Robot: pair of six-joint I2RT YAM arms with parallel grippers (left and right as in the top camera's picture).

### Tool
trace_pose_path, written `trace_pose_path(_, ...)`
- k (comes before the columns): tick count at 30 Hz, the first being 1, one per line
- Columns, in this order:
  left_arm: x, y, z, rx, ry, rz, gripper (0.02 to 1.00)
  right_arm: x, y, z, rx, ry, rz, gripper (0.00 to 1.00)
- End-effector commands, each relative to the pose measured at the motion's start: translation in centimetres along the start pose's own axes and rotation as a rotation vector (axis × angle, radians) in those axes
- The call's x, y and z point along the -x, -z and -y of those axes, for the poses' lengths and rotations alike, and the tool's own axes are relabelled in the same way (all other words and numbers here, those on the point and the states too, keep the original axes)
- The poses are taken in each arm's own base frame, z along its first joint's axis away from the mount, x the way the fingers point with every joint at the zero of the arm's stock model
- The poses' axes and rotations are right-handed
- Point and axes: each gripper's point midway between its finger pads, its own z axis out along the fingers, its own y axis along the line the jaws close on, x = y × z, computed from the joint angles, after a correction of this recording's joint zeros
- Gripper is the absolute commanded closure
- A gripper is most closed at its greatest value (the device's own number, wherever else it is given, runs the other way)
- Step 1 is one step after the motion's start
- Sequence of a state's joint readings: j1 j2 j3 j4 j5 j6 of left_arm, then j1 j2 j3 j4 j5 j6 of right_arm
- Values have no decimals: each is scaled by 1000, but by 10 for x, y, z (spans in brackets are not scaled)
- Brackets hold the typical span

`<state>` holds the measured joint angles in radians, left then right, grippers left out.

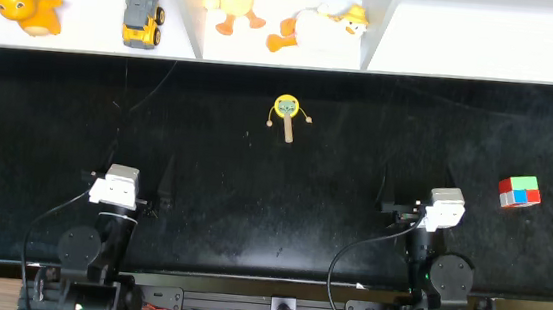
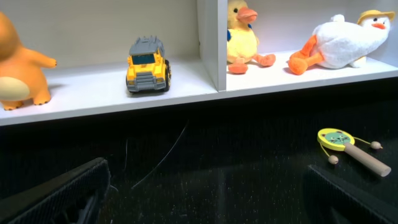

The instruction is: Store Toys

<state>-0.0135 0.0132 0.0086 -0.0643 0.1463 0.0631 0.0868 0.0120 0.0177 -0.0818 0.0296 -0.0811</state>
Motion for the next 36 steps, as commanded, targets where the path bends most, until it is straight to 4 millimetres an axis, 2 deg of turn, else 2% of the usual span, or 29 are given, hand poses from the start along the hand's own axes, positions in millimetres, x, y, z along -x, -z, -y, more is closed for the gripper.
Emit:
trace_pose_path(1,1,1,3,-14,-17,6,20,-3,0,-1,5,-7,0,5)
trace_pose_path(12,1,1,3,-14,-17,6,23,-3,0,-1,5,-7,0,9)
trace_pose_path(16,1,1,3,-14,-17,6,20,-2,0,14,-79,-7,6,5)
trace_pose_path(22,1,1,3,-14,-17,6,20,-6,-2,10,-72,-9,-24,5)
trace_pose_path(26,1,1,3,-14,-17,6,20,9,-3,9,-111,-79,-43,7)
trace_pose_path(29,1,1,3,-14,-17,6,20,15,-6,6,-138,-122,-129,7)
trace_pose_path(36,1,1,3,-14,-16,6,23,7,-9,-17,-205,-110,-469,5)
